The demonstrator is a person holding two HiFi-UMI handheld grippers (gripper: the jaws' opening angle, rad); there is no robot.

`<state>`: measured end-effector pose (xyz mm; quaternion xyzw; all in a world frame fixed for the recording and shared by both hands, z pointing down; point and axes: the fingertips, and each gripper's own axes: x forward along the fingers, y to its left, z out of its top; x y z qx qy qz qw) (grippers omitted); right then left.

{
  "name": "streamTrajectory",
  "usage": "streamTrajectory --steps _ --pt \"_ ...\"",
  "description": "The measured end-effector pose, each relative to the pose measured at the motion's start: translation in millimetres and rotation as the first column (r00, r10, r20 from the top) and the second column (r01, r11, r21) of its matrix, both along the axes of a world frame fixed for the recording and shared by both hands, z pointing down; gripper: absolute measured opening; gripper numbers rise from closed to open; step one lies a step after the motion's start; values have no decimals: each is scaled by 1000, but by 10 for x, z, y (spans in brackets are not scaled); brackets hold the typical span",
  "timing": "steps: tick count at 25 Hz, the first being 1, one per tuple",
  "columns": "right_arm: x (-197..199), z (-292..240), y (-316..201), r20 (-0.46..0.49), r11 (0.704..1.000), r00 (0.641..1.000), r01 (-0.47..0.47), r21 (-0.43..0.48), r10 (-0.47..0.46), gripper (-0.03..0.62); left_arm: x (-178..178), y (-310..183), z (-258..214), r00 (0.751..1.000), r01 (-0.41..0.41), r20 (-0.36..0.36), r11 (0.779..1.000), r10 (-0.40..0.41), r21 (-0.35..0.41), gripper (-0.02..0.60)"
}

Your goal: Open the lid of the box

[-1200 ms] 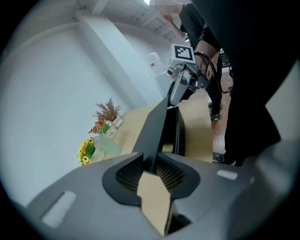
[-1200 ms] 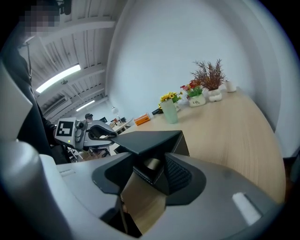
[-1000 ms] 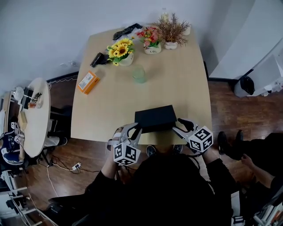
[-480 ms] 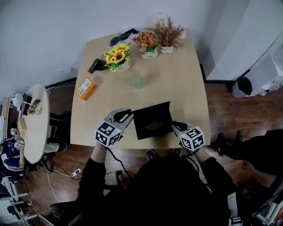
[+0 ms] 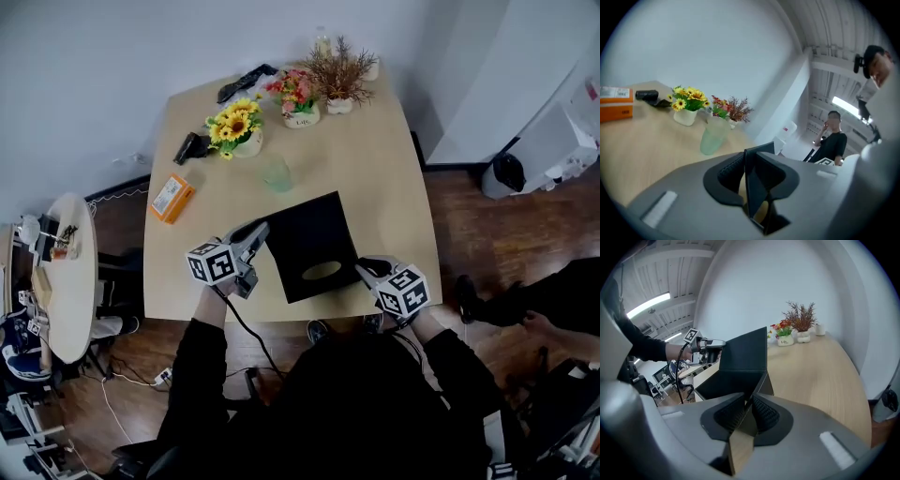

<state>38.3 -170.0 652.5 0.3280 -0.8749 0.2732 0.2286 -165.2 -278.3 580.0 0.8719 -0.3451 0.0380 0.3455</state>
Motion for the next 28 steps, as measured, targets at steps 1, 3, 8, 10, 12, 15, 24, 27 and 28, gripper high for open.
streamTrajectory --steps 1,3,8,10,12,15,24,27,28 --pt "1 2 4 -1 1000 1000 1 -2 -1 52 -18 -27 48 1000 11 -20 1000 -11 -21 54" --pt "7 4 8 0 1000 1000 3 -7 -3 51 -55 -68 153 998 28 -53 997 -32 -67 57" --pt "4 -8 -15 3 1000 1000 2 -15 -2 49 -163 -108 305 988 88 -113 985 -106 -148 60" --pt "-1 -9 -17 6 1000 1000 4 -18 -4 49 -334 -129 309 975 168 -123 975 -186 -147 61" --pt "8 -4 -17 12 1000 1000 4 -22 -4 49 -537 -116 290 953 248 -140 958 -268 -146 61" --pt "19 5 -19 22 1000 1000 2 -25 -2 49 -752 5 254 934 317 -128 939 -333 -130 63" --pt "24 4 -16 40 1000 999 6 -28 -5 51 -440 695 -240 953 278 91 955 -288 107 173" --pt "21 8 -9 15 998 999 33 -50 -32 52 -221 886 -430 940 215 221 953 -262 213 173" --pt "29 -6 -18 -3 998 999 42 -56 -43 52 -160 937 -492 933 200 251 950 -259 238 173"
